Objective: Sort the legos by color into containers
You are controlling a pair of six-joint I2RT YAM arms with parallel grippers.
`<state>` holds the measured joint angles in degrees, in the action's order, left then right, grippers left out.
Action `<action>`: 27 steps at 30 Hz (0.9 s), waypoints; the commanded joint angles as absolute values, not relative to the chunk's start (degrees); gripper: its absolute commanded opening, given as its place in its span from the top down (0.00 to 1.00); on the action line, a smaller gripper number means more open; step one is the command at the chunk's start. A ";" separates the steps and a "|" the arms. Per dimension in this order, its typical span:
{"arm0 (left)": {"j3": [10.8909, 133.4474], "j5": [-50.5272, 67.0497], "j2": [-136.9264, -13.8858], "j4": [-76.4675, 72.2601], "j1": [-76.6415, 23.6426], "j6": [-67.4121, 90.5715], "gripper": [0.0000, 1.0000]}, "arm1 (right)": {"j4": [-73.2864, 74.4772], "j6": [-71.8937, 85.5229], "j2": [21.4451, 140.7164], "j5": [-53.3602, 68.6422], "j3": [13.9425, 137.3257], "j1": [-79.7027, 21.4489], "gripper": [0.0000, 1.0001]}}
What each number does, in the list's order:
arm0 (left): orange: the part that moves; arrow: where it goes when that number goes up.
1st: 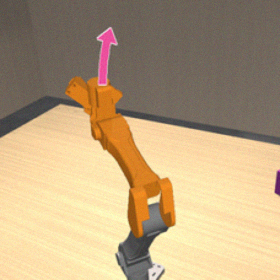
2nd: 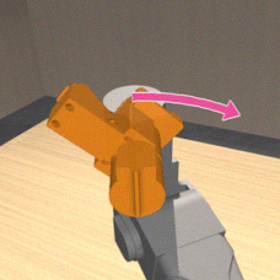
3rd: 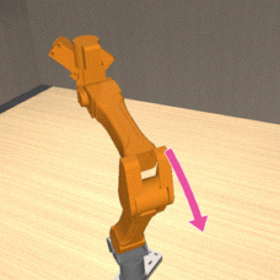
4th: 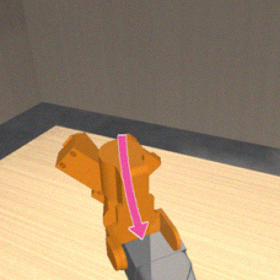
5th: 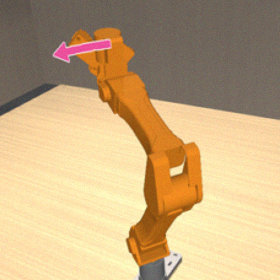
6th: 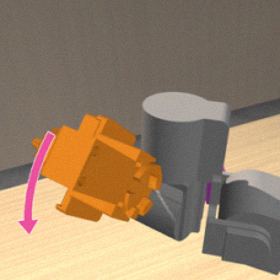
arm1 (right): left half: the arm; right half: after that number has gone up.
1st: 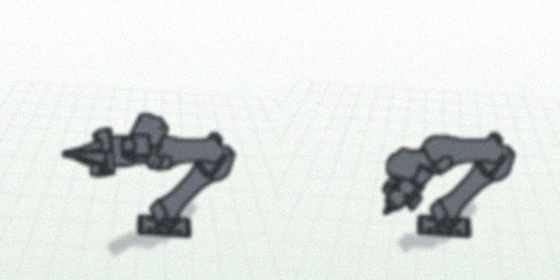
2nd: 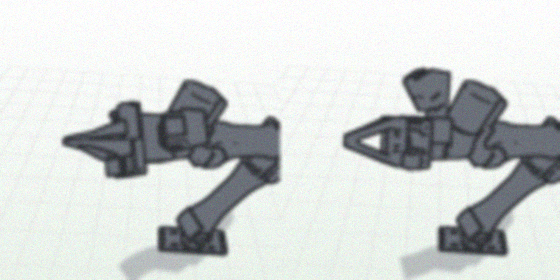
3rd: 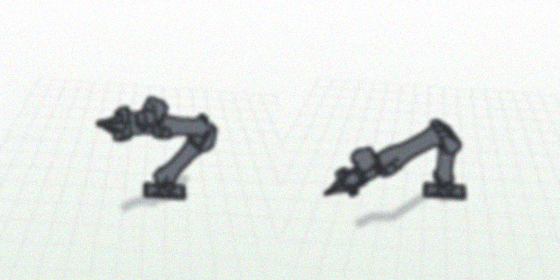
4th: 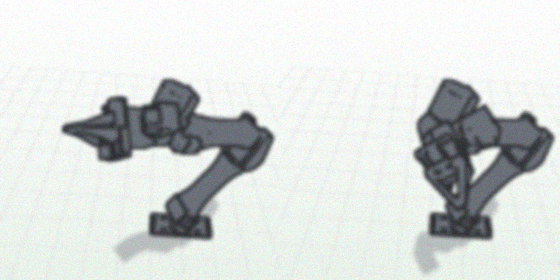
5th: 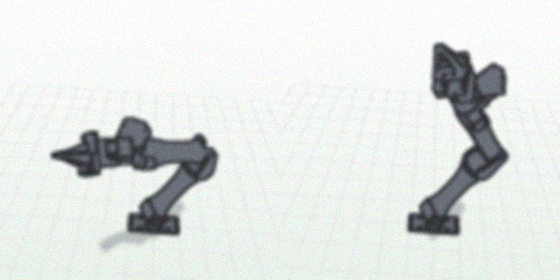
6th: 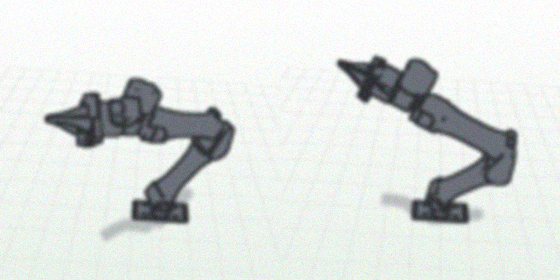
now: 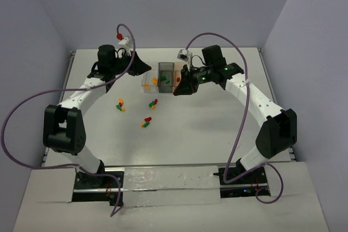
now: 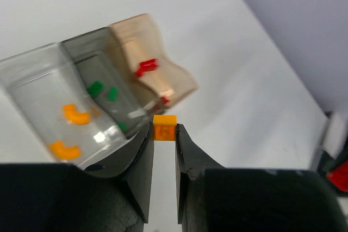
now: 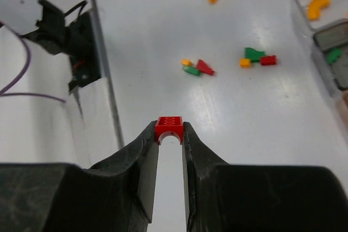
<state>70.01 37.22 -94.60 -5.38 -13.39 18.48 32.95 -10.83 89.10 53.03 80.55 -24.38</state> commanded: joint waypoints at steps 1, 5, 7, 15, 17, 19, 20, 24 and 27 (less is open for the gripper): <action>74.53 23.00 -99.32 -0.18 -13.45 13.19 1.00 | 26.63 -6.71 88.31 42.63 81.19 -23.91 1.00; 79.45 19.37 -104.62 4.10 -13.62 12.44 0.99 | 24.84 -4.88 89.75 34.52 82.63 -23.82 1.00; 81.41 19.41 -107.25 4.60 -13.80 12.23 0.97 | 24.23 -4.42 90.73 32.67 83.70 -23.89 1.00; 87.96 19.10 -114.28 7.42 -14.14 12.99 0.79 | 24.60 -3.23 98.41 22.35 89.29 -23.73 1.00; 89.17 18.73 -115.63 8.70 -14.24 13.16 0.73 | 25.12 -2.86 100.42 20.13 91.66 -23.67 1.00; 90.43 18.39 -116.39 9.57 -14.39 13.03 0.62 | 25.94 -2.01 103.43 17.39 94.03 -23.52 1.00; 90.78 18.24 -116.54 9.92 -14.48 13.01 0.59 | 26.08 -1.68 104.33 16.70 94.91 -23.34 1.00; 92.01 18.51 -116.98 11.15 -14.97 12.71 0.46 | 26.05 -0.33 108.76 15.13 98.04 -22.62 1.00; 92.70 19.40 -116.65 11.59 -14.94 13.09 0.41 | 25.76 -0.18 110.89 14.26 99.54 -22.41 1.00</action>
